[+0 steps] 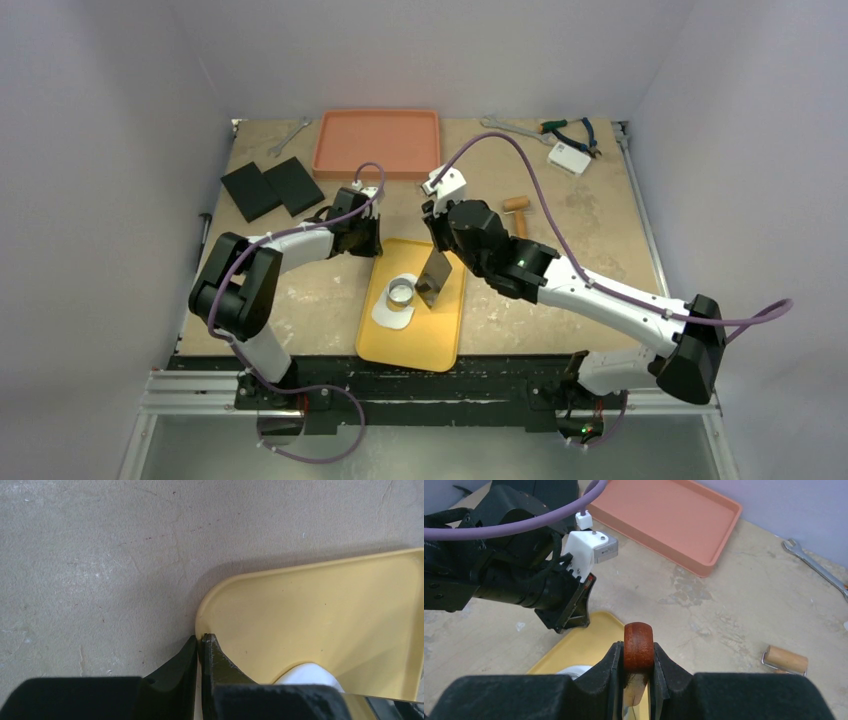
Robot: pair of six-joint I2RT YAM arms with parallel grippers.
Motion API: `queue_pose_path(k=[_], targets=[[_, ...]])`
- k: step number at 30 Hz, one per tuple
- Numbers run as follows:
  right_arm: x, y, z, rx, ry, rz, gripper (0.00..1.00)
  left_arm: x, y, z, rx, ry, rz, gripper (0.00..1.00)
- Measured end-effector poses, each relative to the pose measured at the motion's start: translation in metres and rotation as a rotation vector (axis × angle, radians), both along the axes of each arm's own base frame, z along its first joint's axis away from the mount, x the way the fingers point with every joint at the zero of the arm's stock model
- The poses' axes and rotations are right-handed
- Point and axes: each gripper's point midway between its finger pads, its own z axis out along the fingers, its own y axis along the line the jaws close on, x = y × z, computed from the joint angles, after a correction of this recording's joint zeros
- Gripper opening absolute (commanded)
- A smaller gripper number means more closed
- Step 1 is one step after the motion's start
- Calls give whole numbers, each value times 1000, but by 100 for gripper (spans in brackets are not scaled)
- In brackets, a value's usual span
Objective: Roll out the dumpling wrappers from the dough
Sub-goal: Remove the dumpling wrapper from the work surface.
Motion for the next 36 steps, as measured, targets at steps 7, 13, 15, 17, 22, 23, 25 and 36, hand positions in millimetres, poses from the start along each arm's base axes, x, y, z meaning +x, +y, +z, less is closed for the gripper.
queue_pose_path(k=[7,13,15,17,22,23,25,36], targets=[[14,5,4,21,-62,-25,0,0,0,0,1,-1,-3,0],[27,10,7,25,-129,-14,0,0,0,0,-3,-1,-6,0],[31,15,8,40,-147,2,0,0,-1,0,-5,0,-6,0],[34,23,8,52,-159,35,0,0,-1,0,-3,-1,-9,0],[38,39,8,85,-171,125,0,0,-1,0,-4,-2,-13,0],[39,42,8,93,-170,145,0,0,-1,0,-5,-2,-13,0],[41,48,6,107,-170,179,0,0,-1,0,-6,-2,-14,0],[28,101,7,194,-167,445,0,-1,-3,0,-15,2,-17,0]])
